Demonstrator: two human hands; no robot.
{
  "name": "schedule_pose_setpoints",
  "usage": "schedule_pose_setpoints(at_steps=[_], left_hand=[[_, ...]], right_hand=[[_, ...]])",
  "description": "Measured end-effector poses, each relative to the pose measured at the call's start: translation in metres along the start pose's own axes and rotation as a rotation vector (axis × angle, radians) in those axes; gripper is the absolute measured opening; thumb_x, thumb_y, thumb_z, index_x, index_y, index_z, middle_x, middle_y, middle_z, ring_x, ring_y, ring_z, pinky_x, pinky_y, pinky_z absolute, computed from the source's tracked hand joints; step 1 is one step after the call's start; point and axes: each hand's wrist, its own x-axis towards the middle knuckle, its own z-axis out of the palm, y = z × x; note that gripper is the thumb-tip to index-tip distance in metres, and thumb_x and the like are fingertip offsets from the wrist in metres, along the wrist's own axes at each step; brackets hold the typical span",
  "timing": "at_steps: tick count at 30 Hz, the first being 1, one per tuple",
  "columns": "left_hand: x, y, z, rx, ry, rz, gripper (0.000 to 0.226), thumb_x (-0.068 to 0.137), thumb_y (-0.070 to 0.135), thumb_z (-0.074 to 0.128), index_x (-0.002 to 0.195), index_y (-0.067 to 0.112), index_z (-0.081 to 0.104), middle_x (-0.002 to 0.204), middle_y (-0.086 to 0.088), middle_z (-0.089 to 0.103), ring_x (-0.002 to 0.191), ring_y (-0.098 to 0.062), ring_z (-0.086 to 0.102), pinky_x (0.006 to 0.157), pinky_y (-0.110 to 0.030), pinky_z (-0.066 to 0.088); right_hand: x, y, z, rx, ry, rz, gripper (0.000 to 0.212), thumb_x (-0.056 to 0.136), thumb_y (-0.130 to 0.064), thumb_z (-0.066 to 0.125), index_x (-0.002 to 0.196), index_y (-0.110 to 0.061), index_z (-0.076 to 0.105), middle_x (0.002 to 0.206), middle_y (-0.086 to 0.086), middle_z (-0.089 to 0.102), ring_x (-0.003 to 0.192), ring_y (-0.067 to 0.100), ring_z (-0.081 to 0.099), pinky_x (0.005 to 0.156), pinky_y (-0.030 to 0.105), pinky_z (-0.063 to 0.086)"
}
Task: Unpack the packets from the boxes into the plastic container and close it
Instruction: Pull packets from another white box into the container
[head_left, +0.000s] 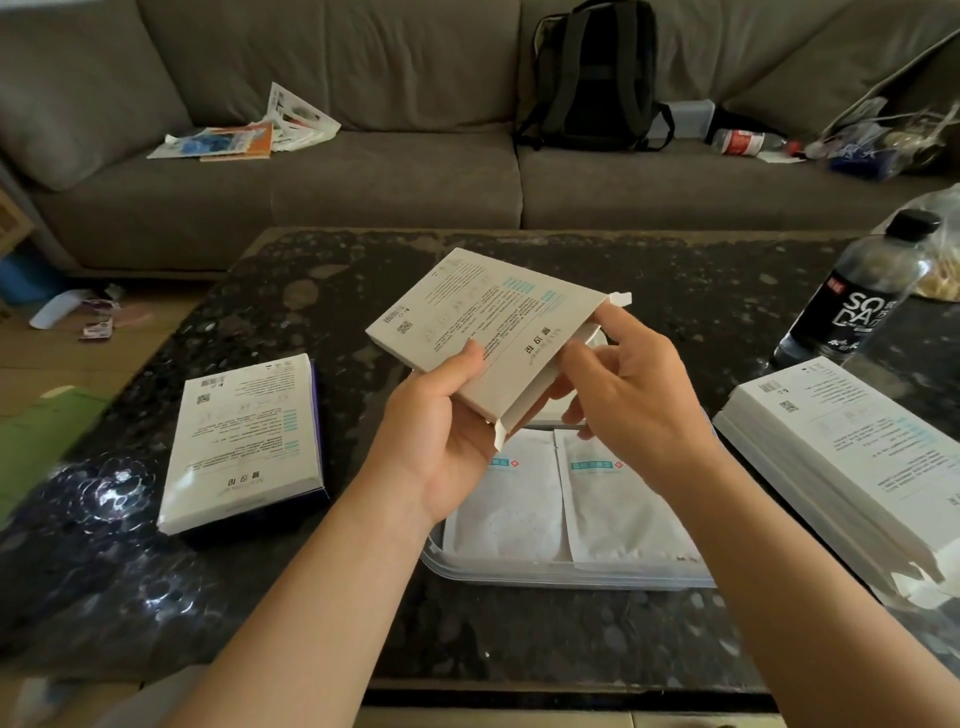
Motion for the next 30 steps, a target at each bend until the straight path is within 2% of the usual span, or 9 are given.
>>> schedule_pose_setpoints(at_steps=[3, 7, 10, 14, 16, 18, 22, 27, 30], left_hand=[[0.0, 0.0, 0.0, 0.01, -0.002, 0.001, 0.042, 0.098, 0.014, 0.061, 0.138, 0.027, 0.059, 0.12, -0.01, 0.077, 0.109, -0.027, 0.075, 0.08, -0.043, 0.064], [0.0, -0.003, 0.0, 0.049, -0.009, 0.018, 0.06, 0.081, 0.017, 0.069, 0.139, 0.028, 0.059, 0.124, -0.011, 0.075, 0.114, -0.029, 0.073, 0.087, -0.049, 0.063], [0.001, -0.005, -0.001, 0.079, -0.007, 0.041, 0.061, 0.081, 0.018, 0.07, 0.14, 0.029, 0.058, 0.126, -0.01, 0.074, 0.117, -0.03, 0.072, 0.097, -0.054, 0.059], [0.001, -0.004, -0.003, 0.108, -0.014, 0.043, 0.048, 0.095, 0.013, 0.064, 0.14, 0.029, 0.058, 0.127, -0.009, 0.074, 0.119, -0.029, 0.071, 0.104, -0.059, 0.054], [0.001, -0.004, -0.002, 0.114, -0.02, 0.042, 0.048, 0.095, 0.015, 0.064, 0.141, 0.029, 0.058, 0.129, -0.01, 0.073, 0.121, -0.031, 0.07, 0.105, -0.059, 0.053], [0.001, -0.004, -0.002, 0.108, -0.019, 0.039, 0.055, 0.088, 0.018, 0.068, 0.141, 0.028, 0.058, 0.129, -0.011, 0.073, 0.122, -0.033, 0.069, 0.104, -0.058, 0.054], [0.0, -0.003, -0.002, 0.075, -0.005, 0.022, 0.059, 0.082, 0.02, 0.069, 0.139, 0.027, 0.059, 0.126, -0.011, 0.074, 0.118, -0.032, 0.071, 0.095, -0.052, 0.06], [0.0, 0.0, -0.001, 0.014, 0.027, -0.014, 0.047, 0.09, 0.017, 0.069, 0.136, 0.026, 0.062, 0.117, -0.011, 0.077, 0.107, -0.028, 0.076, 0.083, -0.048, 0.064], [-0.001, 0.002, 0.0, -0.016, 0.041, -0.025, 0.042, 0.094, 0.018, 0.067, 0.136, 0.024, 0.062, 0.113, -0.012, 0.078, 0.104, -0.027, 0.077, 0.08, -0.047, 0.064]], right_hand=[[0.003, -0.002, -0.004, 0.112, 0.078, 0.094, 0.021, 0.1, -0.022, 0.059, 0.115, -0.037, 0.063, 0.079, -0.013, 0.074, 0.063, 0.015, 0.07, 0.056, 0.026, 0.06], [0.006, -0.002, -0.008, 0.186, 0.204, 0.18, 0.017, 0.098, -0.016, 0.063, 0.097, -0.023, 0.078, 0.077, -0.017, 0.074, 0.054, 0.021, 0.061, 0.058, 0.027, 0.06], [0.006, -0.004, -0.007, 0.207, 0.219, 0.248, 0.022, 0.098, -0.011, 0.061, 0.081, -0.013, 0.076, 0.074, -0.013, 0.074, 0.048, 0.017, 0.057, 0.059, 0.03, 0.059], [0.005, -0.005, -0.004, 0.199, 0.228, 0.26, 0.025, 0.1, -0.014, 0.058, 0.08, -0.01, 0.072, 0.076, -0.013, 0.075, 0.048, 0.011, 0.061, 0.058, 0.027, 0.058], [0.004, -0.005, -0.001, 0.181, 0.239, 0.253, 0.025, 0.101, -0.016, 0.057, 0.081, -0.011, 0.071, 0.082, -0.012, 0.075, 0.05, 0.008, 0.065, 0.055, 0.022, 0.056], [0.004, -0.004, 0.001, 0.16, 0.256, 0.241, 0.024, 0.1, -0.018, 0.058, 0.081, -0.014, 0.071, 0.086, -0.015, 0.074, 0.051, 0.008, 0.066, 0.055, 0.019, 0.053], [0.003, -0.007, 0.001, 0.158, 0.262, 0.225, 0.021, 0.098, -0.019, 0.062, 0.079, -0.015, 0.071, 0.078, -0.016, 0.075, 0.049, 0.011, 0.061, 0.056, 0.022, 0.055], [0.005, -0.014, -0.003, 0.312, 0.236, 0.36, 0.021, 0.098, -0.018, 0.063, 0.083, -0.006, 0.072, 0.078, 0.003, 0.075, 0.048, 0.013, 0.048, 0.054, 0.026, 0.051], [0.007, -0.02, -0.007, 0.44, 0.207, 0.443, 0.018, 0.098, -0.019, 0.063, 0.094, -0.004, 0.072, 0.072, 0.01, 0.062, 0.052, 0.013, 0.041, 0.055, 0.028, 0.046]])
